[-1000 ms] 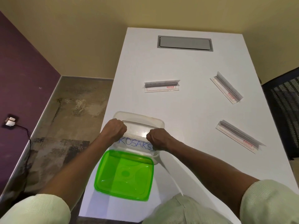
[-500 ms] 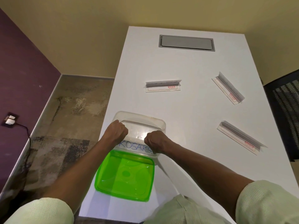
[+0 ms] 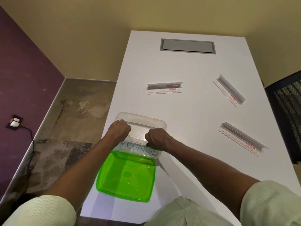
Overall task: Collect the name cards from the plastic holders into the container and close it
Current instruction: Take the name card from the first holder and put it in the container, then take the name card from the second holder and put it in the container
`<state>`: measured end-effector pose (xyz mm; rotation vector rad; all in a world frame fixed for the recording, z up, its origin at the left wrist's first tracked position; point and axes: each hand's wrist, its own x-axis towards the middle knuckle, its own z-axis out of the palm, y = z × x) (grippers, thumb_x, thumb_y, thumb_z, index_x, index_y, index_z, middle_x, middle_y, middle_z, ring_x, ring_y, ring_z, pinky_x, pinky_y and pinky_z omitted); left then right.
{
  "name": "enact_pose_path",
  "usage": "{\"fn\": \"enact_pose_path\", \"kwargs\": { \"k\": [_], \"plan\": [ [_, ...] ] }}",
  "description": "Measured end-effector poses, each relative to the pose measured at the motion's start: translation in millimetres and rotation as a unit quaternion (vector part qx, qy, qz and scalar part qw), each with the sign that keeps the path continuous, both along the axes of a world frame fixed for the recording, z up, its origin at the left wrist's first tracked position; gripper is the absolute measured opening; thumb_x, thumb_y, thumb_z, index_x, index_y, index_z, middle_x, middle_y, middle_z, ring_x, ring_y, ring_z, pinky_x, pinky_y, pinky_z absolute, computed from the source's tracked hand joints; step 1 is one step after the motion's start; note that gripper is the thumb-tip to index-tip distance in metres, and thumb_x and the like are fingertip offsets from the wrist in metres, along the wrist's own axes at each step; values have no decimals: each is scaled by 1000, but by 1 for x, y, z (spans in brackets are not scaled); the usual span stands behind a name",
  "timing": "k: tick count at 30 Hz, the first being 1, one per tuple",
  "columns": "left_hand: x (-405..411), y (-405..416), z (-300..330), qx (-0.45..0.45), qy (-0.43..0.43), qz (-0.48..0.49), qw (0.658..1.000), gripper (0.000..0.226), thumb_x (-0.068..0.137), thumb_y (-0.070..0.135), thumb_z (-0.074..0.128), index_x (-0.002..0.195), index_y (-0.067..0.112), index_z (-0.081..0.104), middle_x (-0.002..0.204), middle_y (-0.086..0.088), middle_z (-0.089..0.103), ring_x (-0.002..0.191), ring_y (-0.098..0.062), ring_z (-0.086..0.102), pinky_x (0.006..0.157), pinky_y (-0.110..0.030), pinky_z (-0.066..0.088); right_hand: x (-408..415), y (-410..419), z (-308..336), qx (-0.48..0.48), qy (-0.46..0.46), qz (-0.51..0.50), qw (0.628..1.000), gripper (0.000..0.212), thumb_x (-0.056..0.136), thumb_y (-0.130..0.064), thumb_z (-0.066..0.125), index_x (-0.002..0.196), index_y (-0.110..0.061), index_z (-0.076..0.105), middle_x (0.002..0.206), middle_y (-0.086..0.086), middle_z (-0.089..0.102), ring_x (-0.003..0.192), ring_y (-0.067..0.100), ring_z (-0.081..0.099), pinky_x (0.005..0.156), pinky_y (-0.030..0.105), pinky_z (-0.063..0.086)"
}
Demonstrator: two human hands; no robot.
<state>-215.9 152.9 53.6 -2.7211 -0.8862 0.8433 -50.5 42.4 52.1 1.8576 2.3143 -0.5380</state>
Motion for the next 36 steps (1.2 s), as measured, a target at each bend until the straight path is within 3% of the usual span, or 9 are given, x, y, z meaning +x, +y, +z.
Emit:
{"fn": "enact_pose_path", "kwargs": {
  "k": [3, 6, 11, 16, 20, 25, 28, 31, 36],
  "plan": [
    [2, -1, 11, -18, -35, 31, 999, 12, 82, 5, 64, 94, 8, 67, 96, -14, 67, 85, -29, 66, 67, -33, 49, 3, -1, 10, 51, 16, -6, 999, 28, 90, -27, 59, 88, 0, 63, 94, 21, 67, 86, 38, 65, 65, 35, 45],
    [3, -3, 22, -63, -87, 86, 990, 18, 84, 18, 70, 98, 7, 69, 101, -14, 68, 90, -31, 68, 70, -35, 52, 10, -5, 20, 98, 6, -6, 995, 26, 90, -23, 56, 80, 0, 62, 84, 22, 67, 77, 40, 64, 58, 34, 38],
    [10, -20, 42, -88, -181, 160, 966, 15, 89, 20, 66, 85, 6, 68, 97, -15, 69, 84, -33, 67, 70, -36, 53, 26, -20, 36, 151, -6, -25, 988, 26, 92, -22, 53, 76, -3, 62, 76, 19, 67, 71, 39, 63, 54, 32, 33],
    [26, -36, 54, -87, -261, 208, 939, 18, 91, 22, 61, 92, 7, 72, 100, -14, 71, 90, -29, 66, 77, -37, 56, 44, -43, 47, 173, 0, -55, 983, 26, 90, -22, 57, 73, -3, 61, 72, 21, 65, 67, 40, 62, 53, 31, 31],
    [43, -52, 54, -67, -329, 252, 908, 34, 91, 25, 62, 121, 9, 65, 123, -16, 66, 115, -32, 60, 96, -39, 51, 68, -64, 52, 180, -3, -86, 980, 27, 89, -24, 55, 68, -6, 57, 71, 19, 64, 67, 40, 61, 53, 30, 30],
    [71, -78, 55, -48, -388, 223, 893, 48, 89, 20, 64, 133, 4, 54, 134, -15, 59, 127, -31, 52, 105, -38, 39, 105, -93, 53, 195, 0, -116, 974, 36, 87, -21, 55, 59, -12, 36, 56, 15, 52, 59, 37, 51, 51, 30, 27],
    [94, -94, 58, -52, -400, 216, 889, 49, 89, 20, 64, 134, 3, 53, 135, -16, 58, 129, -30, 51, 107, -36, 37, 130, -111, 54, 198, 1, -136, 971, 39, 84, -19, 58, 57, -12, 31, 51, 7, 33, 53, 31, 35, 49, 29, 25],
    [120, -106, 59, -60, -405, 212, 887, 49, 90, 21, 63, 135, 3, 52, 138, -15, 56, 131, -29, 49, 109, -34, 35, 156, -129, 53, 206, 1, -156, 966, 42, 80, -17, 63, 55, -14, 29, 49, 3, 27, 51, 29, 29, 47, 27, 24],
    [162, -124, 56, -72, -419, 195, 884, 46, 90, 20, 64, 131, 2, 55, 136, -13, 58, 130, -28, 51, 107, -34, 38, 203, -154, 43, 200, -6, -200, 959, 37, 82, -22, 59, 55, -14, 35, 48, 7, 40, 53, 31, 42, 49, 27, 26]
  ]
}}
